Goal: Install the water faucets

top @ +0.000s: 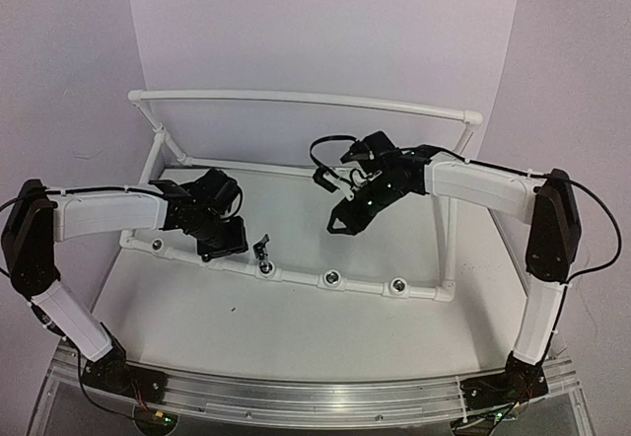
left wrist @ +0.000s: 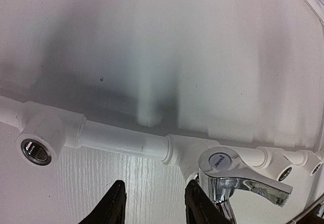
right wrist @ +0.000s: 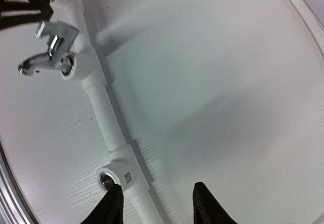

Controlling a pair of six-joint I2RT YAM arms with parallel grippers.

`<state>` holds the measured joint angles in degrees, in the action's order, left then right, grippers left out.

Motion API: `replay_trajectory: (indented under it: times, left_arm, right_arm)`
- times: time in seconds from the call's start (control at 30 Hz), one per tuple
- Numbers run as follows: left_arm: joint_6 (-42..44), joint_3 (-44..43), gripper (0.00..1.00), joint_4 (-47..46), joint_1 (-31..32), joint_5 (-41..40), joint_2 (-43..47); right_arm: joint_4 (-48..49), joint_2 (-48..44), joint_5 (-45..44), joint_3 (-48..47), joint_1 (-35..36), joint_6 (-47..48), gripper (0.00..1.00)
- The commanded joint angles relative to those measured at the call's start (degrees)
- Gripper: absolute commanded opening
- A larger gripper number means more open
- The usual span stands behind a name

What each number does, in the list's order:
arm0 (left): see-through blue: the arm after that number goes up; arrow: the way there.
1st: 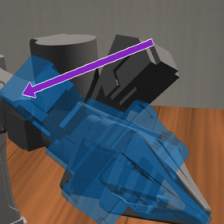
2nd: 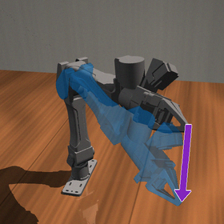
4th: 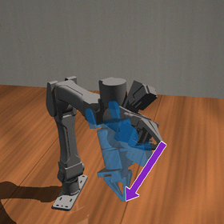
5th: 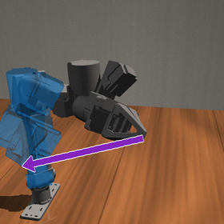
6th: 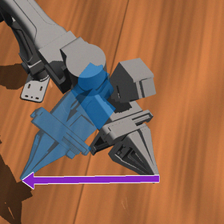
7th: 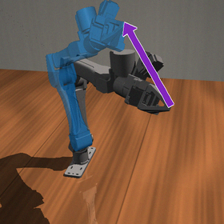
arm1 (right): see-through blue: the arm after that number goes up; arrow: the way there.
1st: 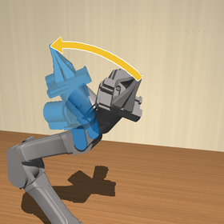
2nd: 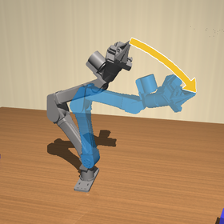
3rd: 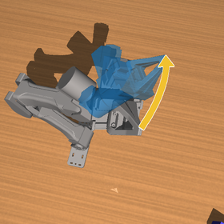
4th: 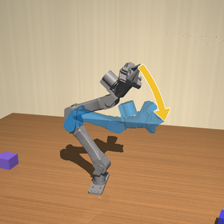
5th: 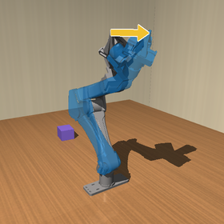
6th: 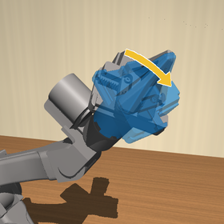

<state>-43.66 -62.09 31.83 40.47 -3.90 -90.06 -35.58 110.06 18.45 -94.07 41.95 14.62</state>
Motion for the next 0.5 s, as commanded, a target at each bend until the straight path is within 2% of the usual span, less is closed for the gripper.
replay_trajectory:
  times: [0.0,0.23,0.47]
  left_arm:
    - [-2.7,1.42,0.4,-5.44,-0.73,3.12,-1.43]
    - [-3.66,2.45,0.37,-9.95,-0.75,5.71,-2.43]
    - [-3.92,3.3,0.36,-11.48,-0.75,6.14,-2.68]
  right_arm:
    - [-1.06,6.65,3.12,-7.79,0.94,-5.34,0.4]
    - [-0.24,13.79,-0.67,-15.65,6.53,-7.63,0.32]
    - [0.5,17.52,1.19,-19.47,8.95,-9.19,0.26]
